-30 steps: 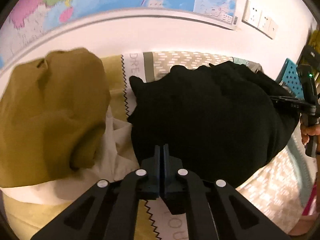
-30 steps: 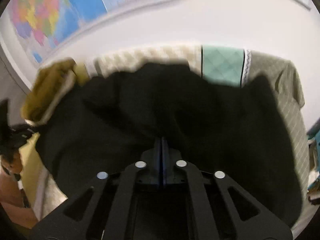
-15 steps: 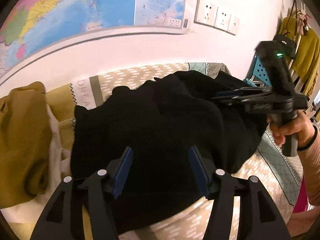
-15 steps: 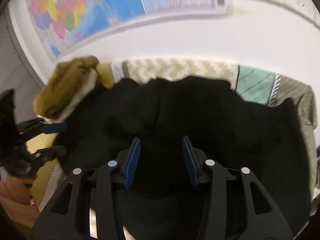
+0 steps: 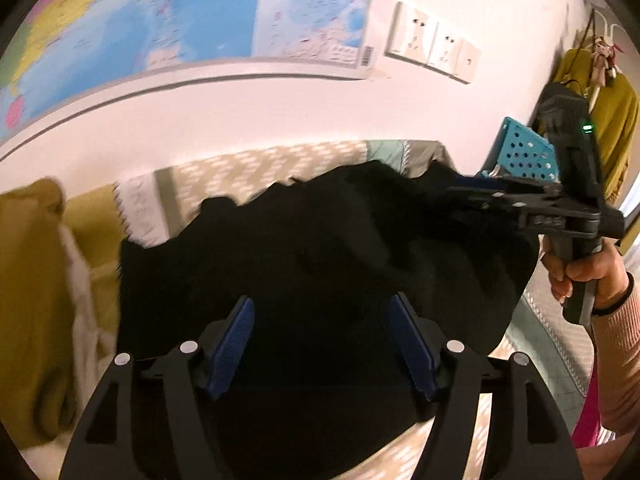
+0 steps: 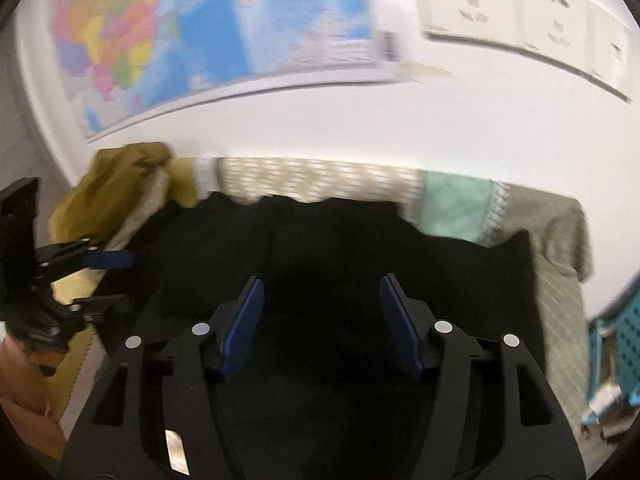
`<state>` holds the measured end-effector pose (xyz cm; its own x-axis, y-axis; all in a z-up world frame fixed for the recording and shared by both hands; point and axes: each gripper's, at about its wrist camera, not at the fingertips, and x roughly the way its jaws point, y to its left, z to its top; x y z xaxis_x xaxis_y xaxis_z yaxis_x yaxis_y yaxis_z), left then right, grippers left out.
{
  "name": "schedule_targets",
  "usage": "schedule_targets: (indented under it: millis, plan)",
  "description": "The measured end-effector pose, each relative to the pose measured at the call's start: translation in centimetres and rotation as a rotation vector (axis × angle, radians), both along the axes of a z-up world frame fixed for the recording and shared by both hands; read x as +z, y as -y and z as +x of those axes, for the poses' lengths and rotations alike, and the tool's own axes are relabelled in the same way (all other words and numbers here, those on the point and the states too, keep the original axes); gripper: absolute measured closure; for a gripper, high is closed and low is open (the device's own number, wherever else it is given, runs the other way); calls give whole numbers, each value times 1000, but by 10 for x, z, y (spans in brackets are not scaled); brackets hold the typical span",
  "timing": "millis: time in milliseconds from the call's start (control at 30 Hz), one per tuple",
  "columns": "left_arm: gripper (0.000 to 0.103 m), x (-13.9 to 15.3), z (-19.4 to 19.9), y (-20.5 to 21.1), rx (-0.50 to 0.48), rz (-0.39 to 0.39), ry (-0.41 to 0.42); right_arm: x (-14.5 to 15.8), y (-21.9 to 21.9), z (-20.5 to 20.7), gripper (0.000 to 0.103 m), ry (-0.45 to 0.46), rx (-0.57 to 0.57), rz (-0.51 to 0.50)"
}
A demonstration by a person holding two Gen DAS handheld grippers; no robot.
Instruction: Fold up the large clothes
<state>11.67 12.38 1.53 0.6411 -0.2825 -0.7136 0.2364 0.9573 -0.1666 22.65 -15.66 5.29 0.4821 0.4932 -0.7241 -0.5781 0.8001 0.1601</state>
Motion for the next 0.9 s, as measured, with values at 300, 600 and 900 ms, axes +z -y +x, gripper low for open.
schedule_targets:
  millis: [300,600,900]
  plan:
    - [79,-22,61,12,53,28,-127,-23,-14,37,97,-50,-28,-18]
    - [64,-27,57,-3,137,48,-128,-45,-19,56,77,-119,-66,-39]
    - [43,11,-51,-57,181,-40,17,6,51,-7,37,-67,-57,201]
